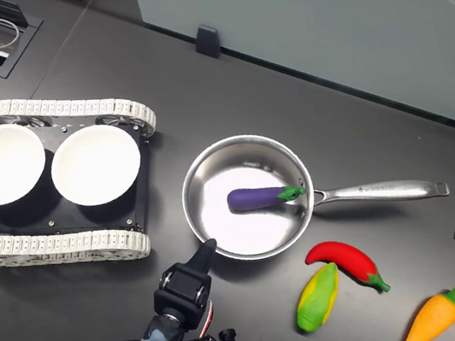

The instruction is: Pick up the brinjal and place them in the pan

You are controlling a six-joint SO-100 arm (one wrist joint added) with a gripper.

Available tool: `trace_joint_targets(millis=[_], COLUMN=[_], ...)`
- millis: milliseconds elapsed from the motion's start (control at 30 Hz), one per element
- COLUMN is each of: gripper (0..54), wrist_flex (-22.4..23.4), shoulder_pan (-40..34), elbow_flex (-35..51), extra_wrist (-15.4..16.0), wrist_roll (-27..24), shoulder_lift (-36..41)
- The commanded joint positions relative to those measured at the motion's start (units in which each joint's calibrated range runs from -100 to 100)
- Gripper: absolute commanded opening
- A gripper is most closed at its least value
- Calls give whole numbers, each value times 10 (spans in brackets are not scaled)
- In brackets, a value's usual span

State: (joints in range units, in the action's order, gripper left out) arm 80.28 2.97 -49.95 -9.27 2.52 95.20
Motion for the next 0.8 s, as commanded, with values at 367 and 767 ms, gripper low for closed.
trace_joint_targets(millis=[367, 767], gripper=[0, 0], wrist_flex=[10, -41], shoulder_pan=[4, 6], elbow_flex=[-123, -254], extra_wrist=[14, 13], wrist_roll=[-3, 0], shoulder_lift=[3, 3])
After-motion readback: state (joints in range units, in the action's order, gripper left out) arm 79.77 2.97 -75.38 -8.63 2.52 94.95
